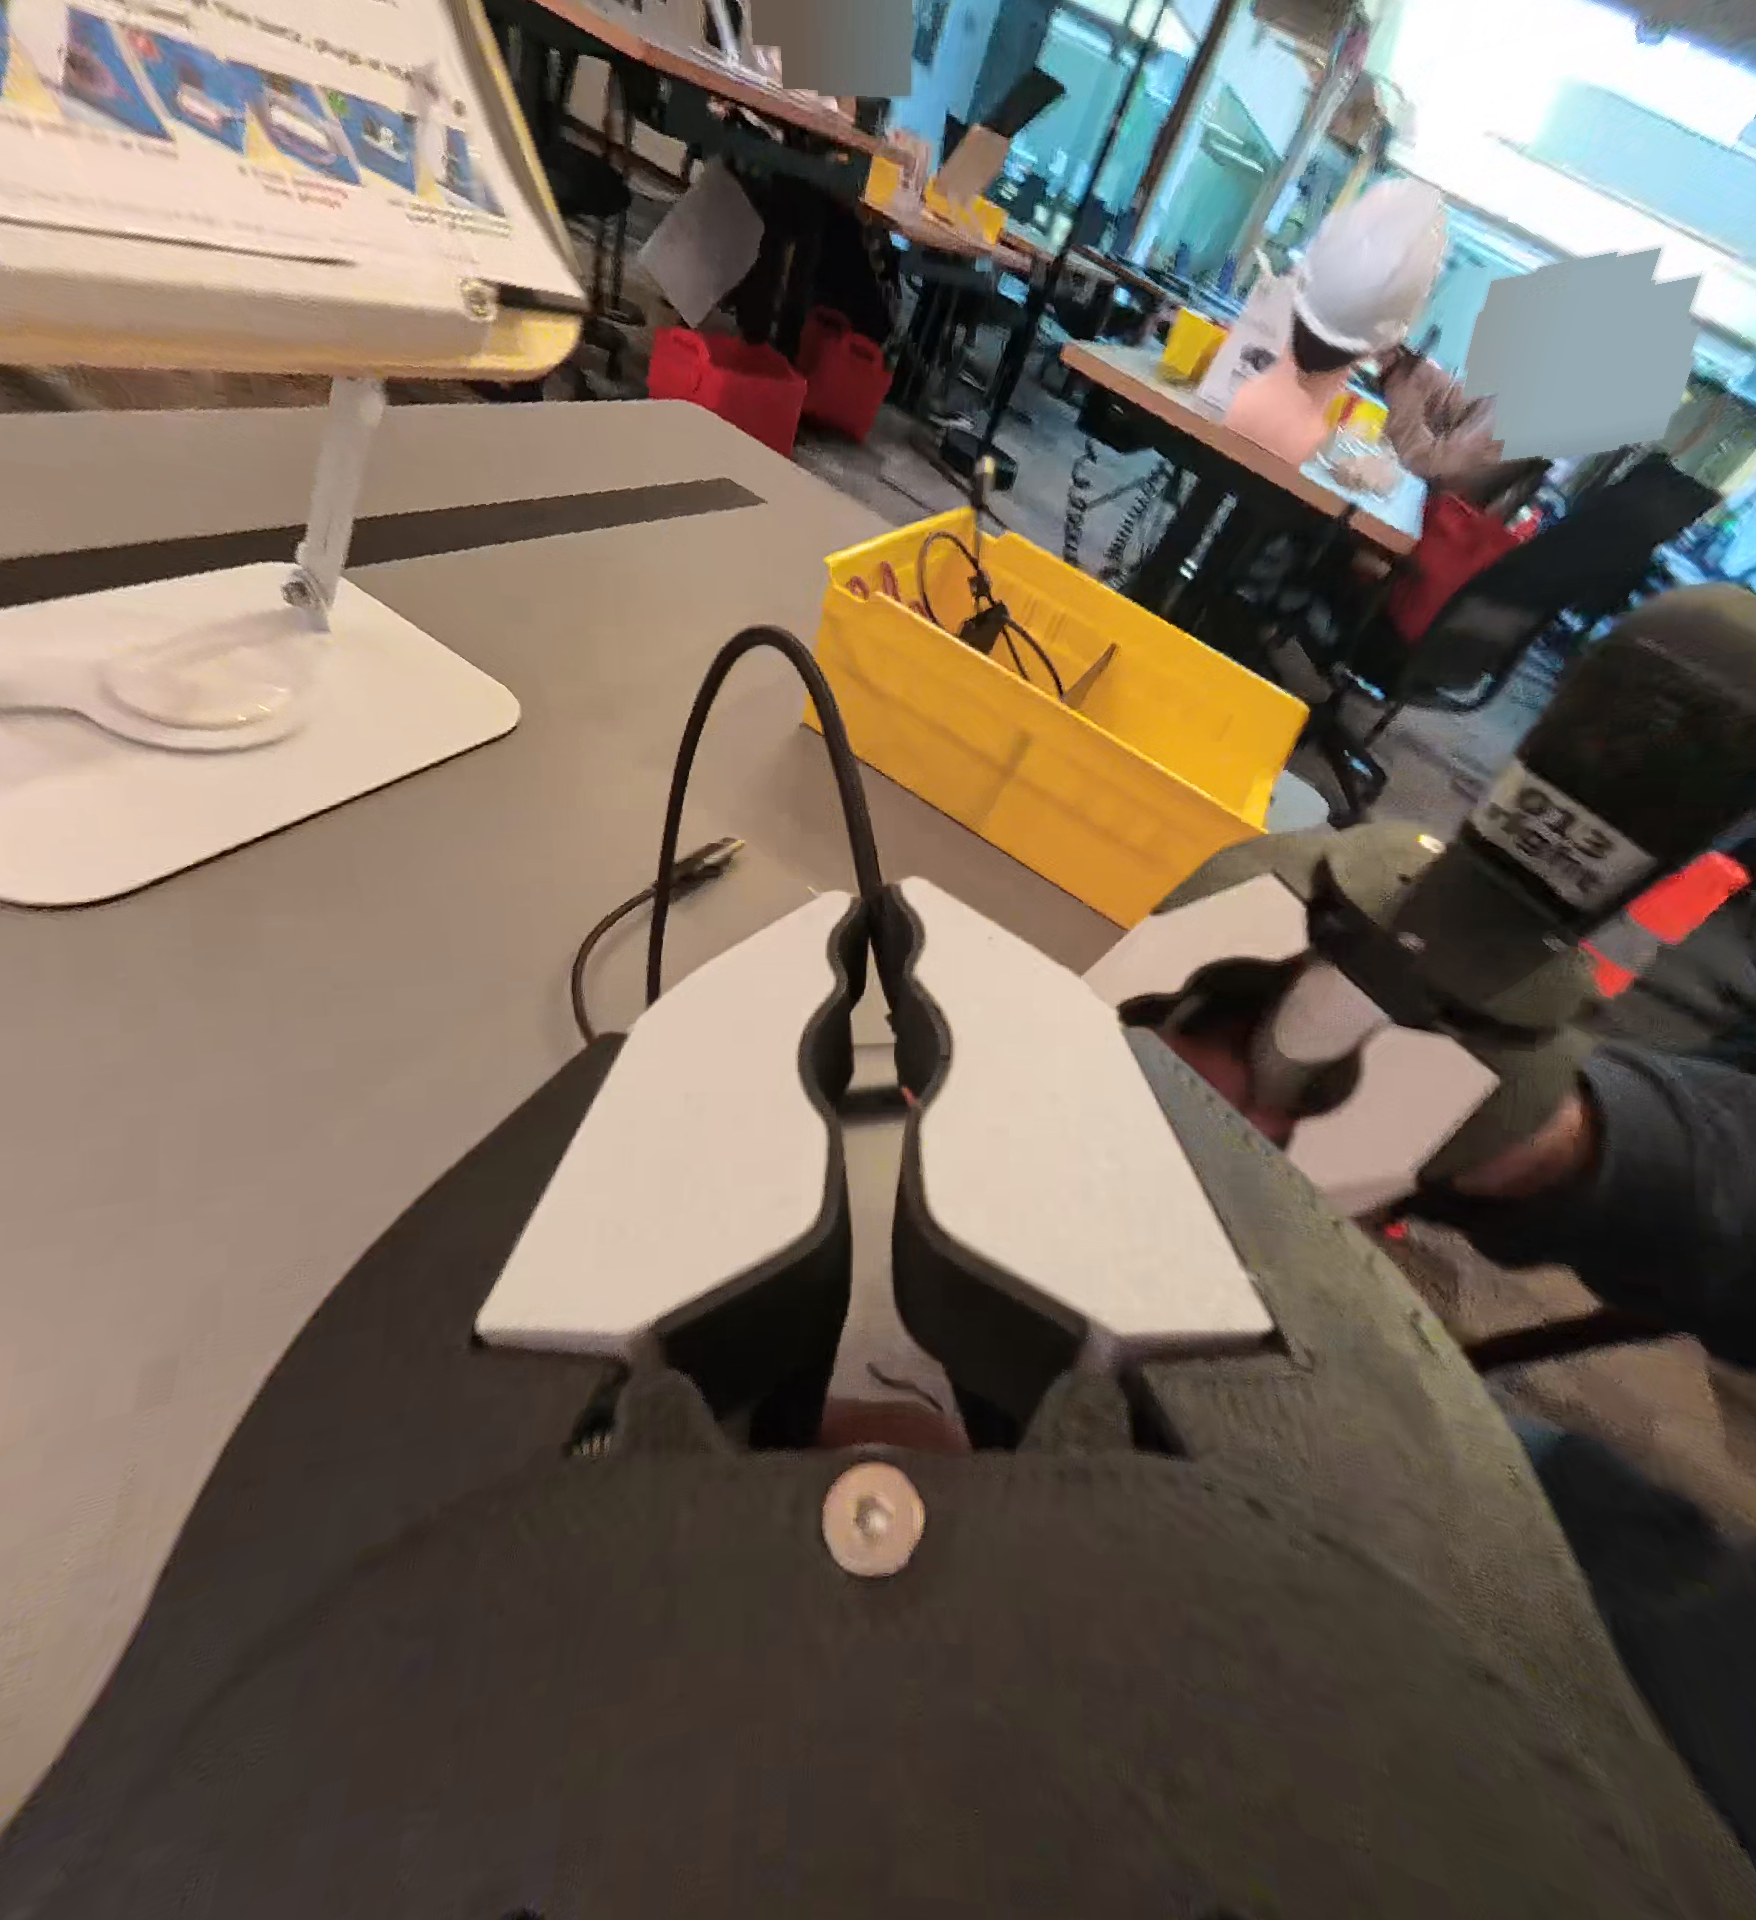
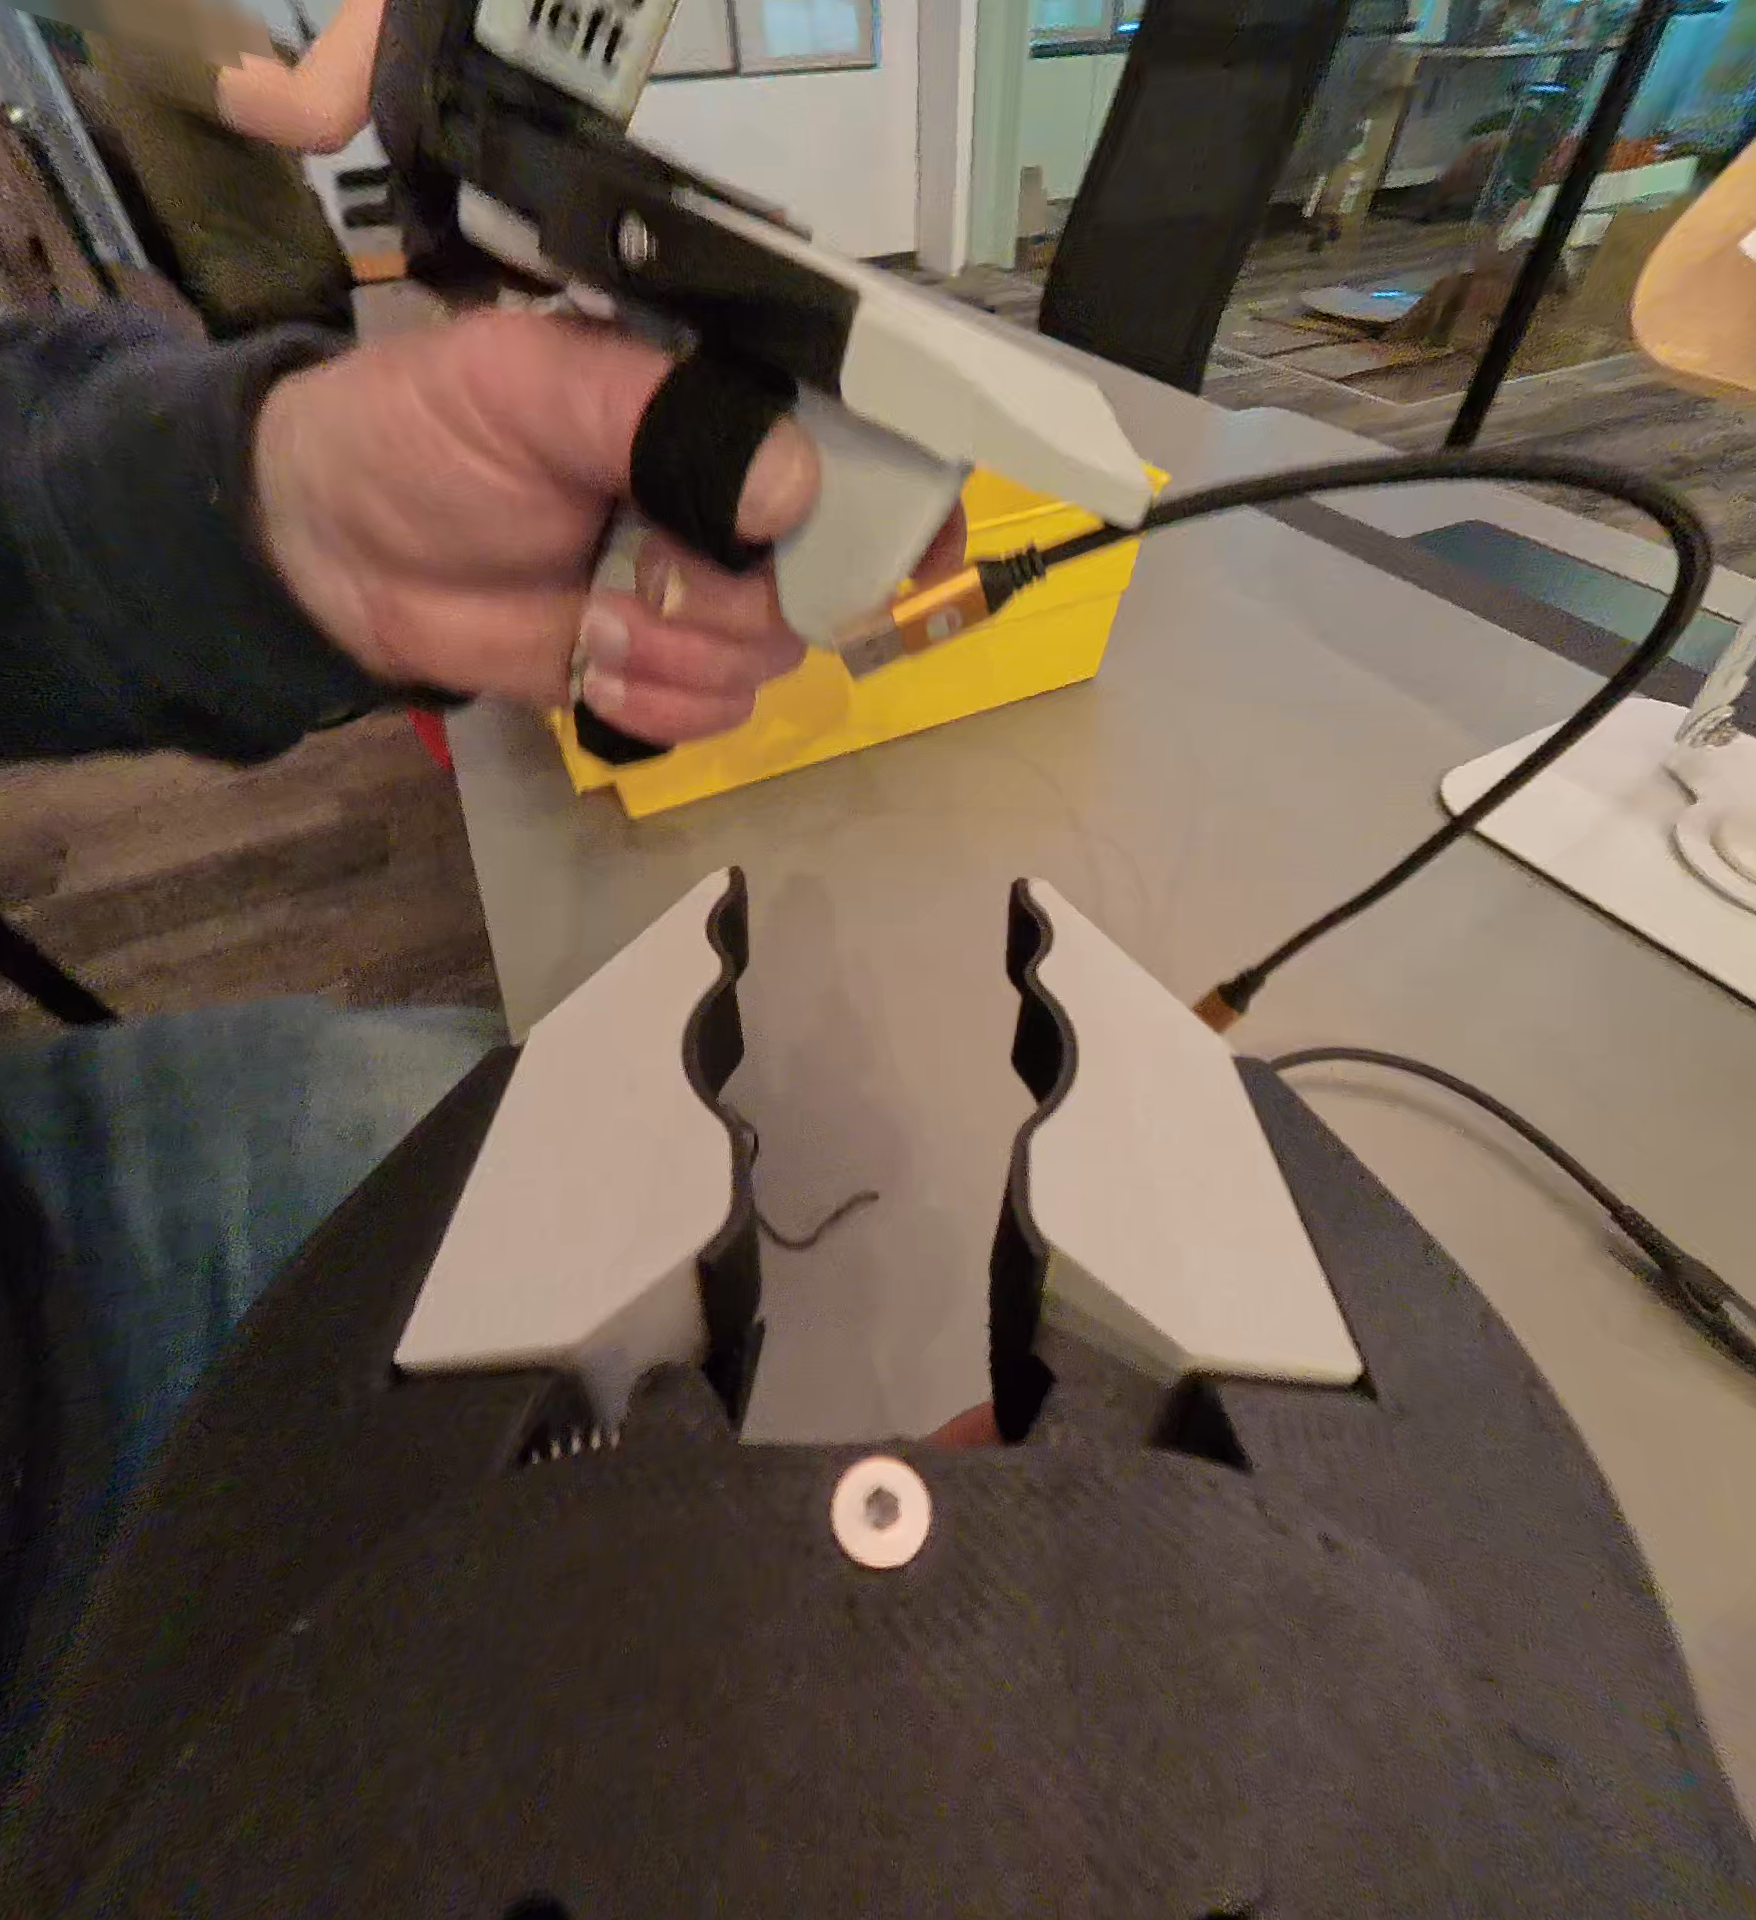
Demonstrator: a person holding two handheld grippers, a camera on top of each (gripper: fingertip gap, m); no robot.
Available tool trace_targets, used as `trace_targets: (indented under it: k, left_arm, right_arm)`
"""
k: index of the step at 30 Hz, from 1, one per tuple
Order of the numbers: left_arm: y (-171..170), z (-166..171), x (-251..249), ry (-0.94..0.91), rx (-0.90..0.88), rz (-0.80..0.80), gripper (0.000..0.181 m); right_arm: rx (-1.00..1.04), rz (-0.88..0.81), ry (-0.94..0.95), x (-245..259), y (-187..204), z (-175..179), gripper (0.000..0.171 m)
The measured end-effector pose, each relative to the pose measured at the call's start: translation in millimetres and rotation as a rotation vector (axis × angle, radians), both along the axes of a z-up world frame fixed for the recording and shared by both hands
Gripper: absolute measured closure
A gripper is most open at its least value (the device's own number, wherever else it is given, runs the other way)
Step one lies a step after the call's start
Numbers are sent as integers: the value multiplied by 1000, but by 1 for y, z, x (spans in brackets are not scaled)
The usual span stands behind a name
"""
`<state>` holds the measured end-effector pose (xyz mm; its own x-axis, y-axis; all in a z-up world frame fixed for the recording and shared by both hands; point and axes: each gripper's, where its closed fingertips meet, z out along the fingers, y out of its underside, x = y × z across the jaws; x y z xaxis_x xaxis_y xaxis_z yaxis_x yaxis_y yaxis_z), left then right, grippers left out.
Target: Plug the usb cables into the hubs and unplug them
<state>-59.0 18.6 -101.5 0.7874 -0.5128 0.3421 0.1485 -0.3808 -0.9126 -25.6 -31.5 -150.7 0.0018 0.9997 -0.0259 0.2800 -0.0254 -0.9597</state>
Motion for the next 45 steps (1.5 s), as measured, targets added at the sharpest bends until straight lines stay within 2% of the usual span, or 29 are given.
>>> trace_targets:
  k: [4,6,8,11,16,22,27,29,32,36,39,43,45]
  left_arm:
    - [9,-1,2,-33,28,62,180]
    - [9,1,6,-40,44,62,180]
    - [11,0,7,-22,61,78,180]
    - [9,-2,14,-15,72,62,180]
    - [9,2,10,-37,102,80,179]
    - [8,3,4,-40,112,91,179]
    - [3,3,1,-56,124,82,180]
    - [-1,-1,5,-56,123,51,181]
    - [-6,-6,10,-71,128,27,181]
    - [-17,-6,12,-10,157,-6,178]
    - [-26,6,12,151,202,-65,161]
    - [-30,28,17,389,207,-215,147]
    - [-29,30,19,506,134,-333,141]
  right_arm:
    - [-28,-82,43,-22,8,11,122]
    - [-56,-110,74,-28,12,15,131]
    - [-91,-101,96,-34,10,18,133]
    - [-175,-76,175,-36,10,26,149]
    - [-209,-48,199,-32,10,22,162]
    - [-279,-11,244,-23,14,22,167]
    - [-385,-33,279,-9,33,20,170]
    - [-354,-45,279,-4,38,21,170]
    - [-138,-61,198,-2,40,18,170]
    - [432,-113,-11,2,45,5,170]
    - [752,-118,-90,7,48,6,169]
    - [1023,-92,-133,10,48,7,169]
    - [1122,-73,-141,9,46,8,169]
